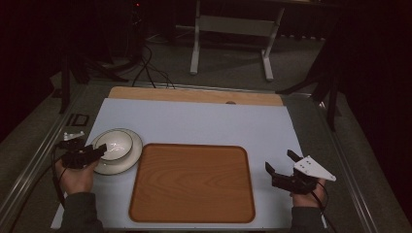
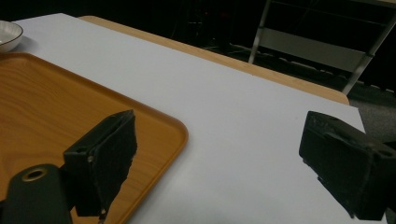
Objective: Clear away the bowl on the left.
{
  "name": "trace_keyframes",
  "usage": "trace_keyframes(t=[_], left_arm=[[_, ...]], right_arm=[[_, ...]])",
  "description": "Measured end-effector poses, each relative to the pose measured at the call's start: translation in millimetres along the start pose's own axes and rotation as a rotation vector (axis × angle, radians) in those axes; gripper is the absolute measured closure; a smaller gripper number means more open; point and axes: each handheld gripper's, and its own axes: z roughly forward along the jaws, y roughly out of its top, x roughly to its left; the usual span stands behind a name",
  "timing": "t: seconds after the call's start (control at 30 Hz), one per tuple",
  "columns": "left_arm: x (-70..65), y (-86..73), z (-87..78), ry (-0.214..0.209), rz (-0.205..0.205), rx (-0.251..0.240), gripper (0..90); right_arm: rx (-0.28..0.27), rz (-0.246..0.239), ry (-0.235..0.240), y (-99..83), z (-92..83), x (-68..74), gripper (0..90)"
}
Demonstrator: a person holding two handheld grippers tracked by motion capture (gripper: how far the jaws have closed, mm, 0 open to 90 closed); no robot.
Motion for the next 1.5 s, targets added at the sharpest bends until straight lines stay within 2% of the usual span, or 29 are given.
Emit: trace_keyframes(t=[0.3, 0.57, 0.77, 0.93, 1.13, 1.27, 1.37, 1.5], left_arm=[[-0.4, 0.2, 7.3, 0.005, -0.016, 0.05, 61.0], [0.1, 0.3, 14.2, 0.016, -0.041, 0.096, 66.4], [3.3, -2.2, 18.6, -0.001, -0.072, 0.125, 67.9], [4.9, -3.1, 19.6, -0.013, -0.102, 0.127, 70.3], [8.8, -4.6, 19.5, -0.02, -0.138, 0.129, 77.7], [8.8, -4.7, 19.0, -0.024, -0.142, 0.124, 79.3], [10.3, -5.4, 18.2, -0.046, -0.173, 0.115, 81.3], [12.8, -6.5, 17.5, -0.059, -0.192, 0.115, 82.0]], right_arm=[[-0.007, -0.004, -0.001, 0.4, -0.3, -0.4, 10.9], [-0.019, -0.006, -0.006, 1.1, -1.8, -0.9, 11.0], [-0.027, -0.013, -0.011, 1.6, -2.9, -0.5, 10.9], [-0.03, -0.014, -0.014, 1.7, -3.3, -0.1, 11.0], [-0.034, -0.017, -0.013, 1.9, -3.7, -0.4, 11.0], [-0.036, -0.014, -0.015, 1.9, -4.0, -0.5, 11.0], [-0.038, -0.018, -0.015, 2.0, -4.1, -0.6, 11.0], [-0.038, -0.019, -0.014, 2.1, -4.2, -0.7, 11.0]])
